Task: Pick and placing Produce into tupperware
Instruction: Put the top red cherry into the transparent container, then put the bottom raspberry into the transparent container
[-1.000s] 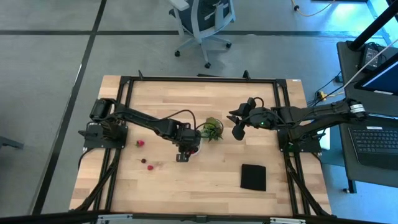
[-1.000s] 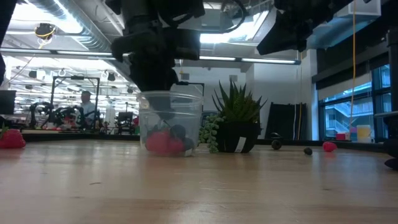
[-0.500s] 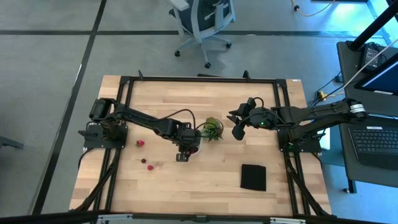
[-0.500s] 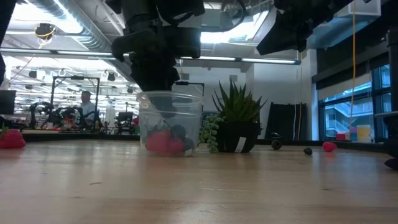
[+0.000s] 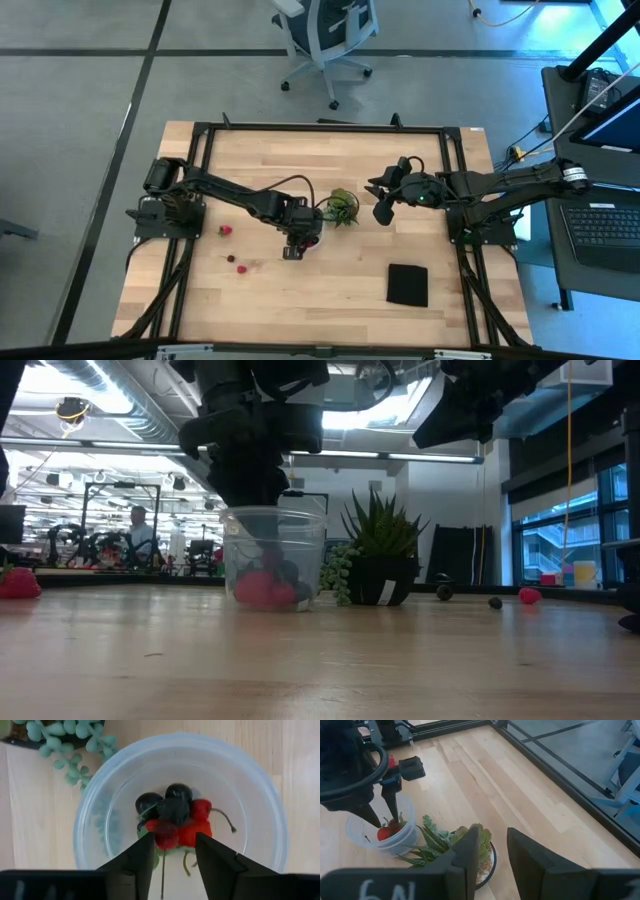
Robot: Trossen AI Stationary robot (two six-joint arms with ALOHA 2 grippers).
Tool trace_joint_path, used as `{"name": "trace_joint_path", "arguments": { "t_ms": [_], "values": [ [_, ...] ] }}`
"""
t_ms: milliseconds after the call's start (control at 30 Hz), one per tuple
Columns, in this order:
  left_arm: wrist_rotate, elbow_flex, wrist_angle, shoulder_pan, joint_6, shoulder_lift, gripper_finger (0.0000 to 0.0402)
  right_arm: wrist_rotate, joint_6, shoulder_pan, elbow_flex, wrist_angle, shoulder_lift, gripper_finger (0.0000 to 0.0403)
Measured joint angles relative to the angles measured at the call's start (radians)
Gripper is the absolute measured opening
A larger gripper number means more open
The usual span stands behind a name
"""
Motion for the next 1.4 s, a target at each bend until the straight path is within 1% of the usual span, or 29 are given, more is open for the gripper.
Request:
{"name": "trace_joint_path", "arguments": {
  "t_ms": [167, 333, 467, 567, 700, 767, 967, 1067, 1133, 1200, 1300, 1400],
  "values": [
    [-0.002, 0.064, -0.121, 0.010, -0.008, -0.052, 0.0146, 0.000, 0.000, 0.000, 0.000, 0.000, 0.000, 0.0103],
    [-0.003, 0.138, -0.262, 0.027, -0.051, -0.150, 0.0144, 0.000, 0.000, 0.000, 0.000, 0.000, 0.000, 0.0103],
    [0.004, 0.142, -0.367, 0.023, -0.113, -0.250, 0.0145, 0.000, 0.000, 0.000, 0.000, 0.000, 0.000, 0.0103],
    [0.005, 0.142, -0.479, 0.009, -0.177, -0.320, 0.0147, 0.000, 0.000, 0.000, 0.000, 0.000, 0.000, 0.0103],
    [0.004, 0.141, -0.609, -0.029, -0.280, -0.393, 0.0147, 0.000, 0.000, 0.000, 0.000, 0.001, 0.000, 0.0103],
    [0.000, 0.141, -0.644, -0.062, -0.324, -0.417, 0.0147, 0.000, 0.000, 0.000, 0.000, 0.001, 0.000, 0.0103],
    [-0.055, 0.071, -0.608, -0.194, -0.404, -0.443, 0.0147, 0.000, 0.000, 0.000, 0.000, 0.002, 0.000, 0.0103],
    [-0.092, -0.005, -0.582, -0.260, -0.440, -0.443, 0.0147, 0.000, 0.000, 0.000, 0.000, 0.006, 0.000, 0.0103],
    [-0.105, -0.070, -0.548, -0.296, -0.493, -0.443, 0.0147, 0.000, 0.000, 0.000, 0.000, 0.010, 0.000, 0.0103],
    [-0.094, -0.137, -0.517, -0.326, -0.550, -0.443, 0.0147, 0.000, 0.000, 0.000, 0.000, 0.010, 0.000, 0.0103],
    [-0.048, -0.234, -0.448, -0.375, -0.630, -0.443, 0.0148, 0.000, 0.000, 0.000, 0.000, 0.020, 0.000, 0.0103],
    [-0.024, -0.321, -0.327, -0.418, -0.693, -0.442, 0.0148, 0.000, 0.000, 0.000, 0.000, 0.023, 0.000, 0.0103]
  ]
}}
